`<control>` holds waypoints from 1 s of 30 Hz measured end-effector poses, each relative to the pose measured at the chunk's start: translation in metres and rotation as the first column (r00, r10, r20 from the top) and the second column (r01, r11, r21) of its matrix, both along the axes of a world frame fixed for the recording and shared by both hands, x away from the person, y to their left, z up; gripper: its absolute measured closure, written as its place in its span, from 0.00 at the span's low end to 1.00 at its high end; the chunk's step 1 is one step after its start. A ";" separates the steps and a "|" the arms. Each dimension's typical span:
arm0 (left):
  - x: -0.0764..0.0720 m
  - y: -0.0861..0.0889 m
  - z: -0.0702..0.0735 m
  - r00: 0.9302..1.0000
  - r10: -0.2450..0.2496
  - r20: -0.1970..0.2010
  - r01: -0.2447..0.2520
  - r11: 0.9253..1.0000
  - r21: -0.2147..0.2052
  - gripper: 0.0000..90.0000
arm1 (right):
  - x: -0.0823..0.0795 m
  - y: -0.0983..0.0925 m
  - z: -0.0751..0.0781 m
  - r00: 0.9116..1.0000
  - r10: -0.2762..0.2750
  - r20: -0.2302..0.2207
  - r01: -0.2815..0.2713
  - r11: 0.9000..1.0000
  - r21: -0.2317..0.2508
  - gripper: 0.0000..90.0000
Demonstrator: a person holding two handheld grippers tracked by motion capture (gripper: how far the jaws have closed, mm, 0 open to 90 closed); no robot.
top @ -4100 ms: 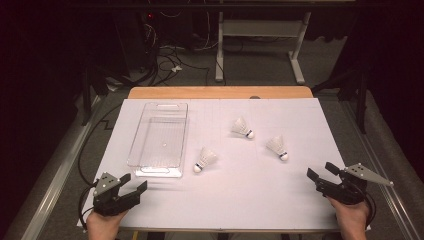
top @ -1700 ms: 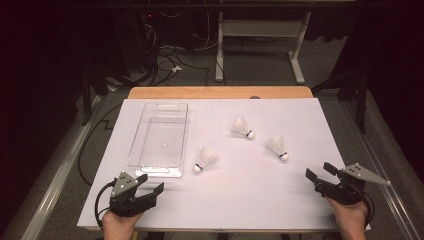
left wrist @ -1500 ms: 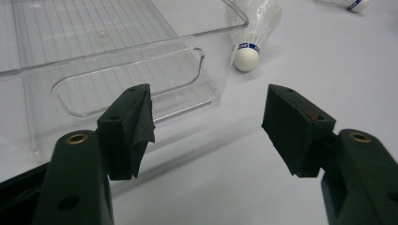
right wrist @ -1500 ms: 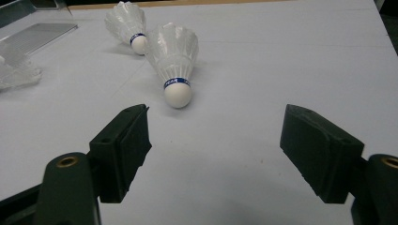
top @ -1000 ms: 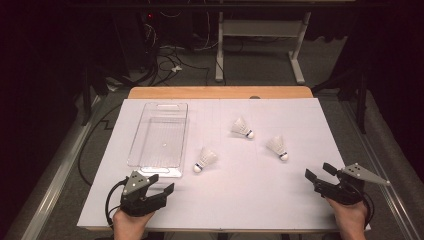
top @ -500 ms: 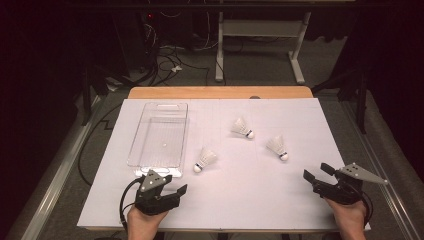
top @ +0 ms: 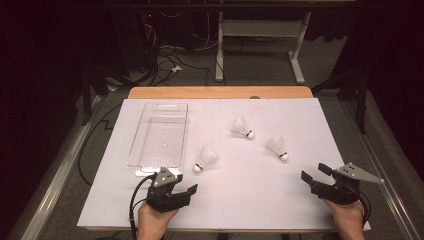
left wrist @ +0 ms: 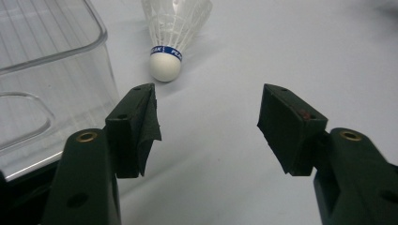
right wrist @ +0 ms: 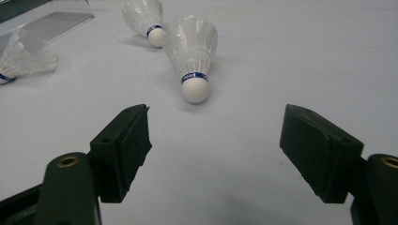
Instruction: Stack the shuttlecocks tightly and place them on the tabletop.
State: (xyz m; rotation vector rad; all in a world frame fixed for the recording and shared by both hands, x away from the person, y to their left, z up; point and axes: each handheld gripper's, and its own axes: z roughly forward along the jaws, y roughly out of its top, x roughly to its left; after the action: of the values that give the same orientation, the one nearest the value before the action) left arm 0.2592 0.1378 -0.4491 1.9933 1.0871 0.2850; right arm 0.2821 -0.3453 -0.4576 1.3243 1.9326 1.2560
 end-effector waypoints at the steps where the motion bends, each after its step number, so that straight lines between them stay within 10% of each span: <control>1: 0.000 -0.001 0.000 1.000 -0.001 -0.003 0.001 1.000 0.002 0.43 | 0.000 0.000 0.000 1.000 0.000 0.000 0.000 1.000 0.000 0.28; 30: 0.026 -0.031 0.010 0.999 -0.022 -0.043 0.026 0.995 0.096 0.43 | 0.000 0.001 0.000 1.000 0.008 -0.007 -0.008 1.000 0.008 0.28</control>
State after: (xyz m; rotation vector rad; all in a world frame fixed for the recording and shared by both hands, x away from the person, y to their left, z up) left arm 0.2851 0.1069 -0.4393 2.1049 1.0934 0.2887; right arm 0.2824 -0.3445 -0.4577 1.3272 1.9417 1.2656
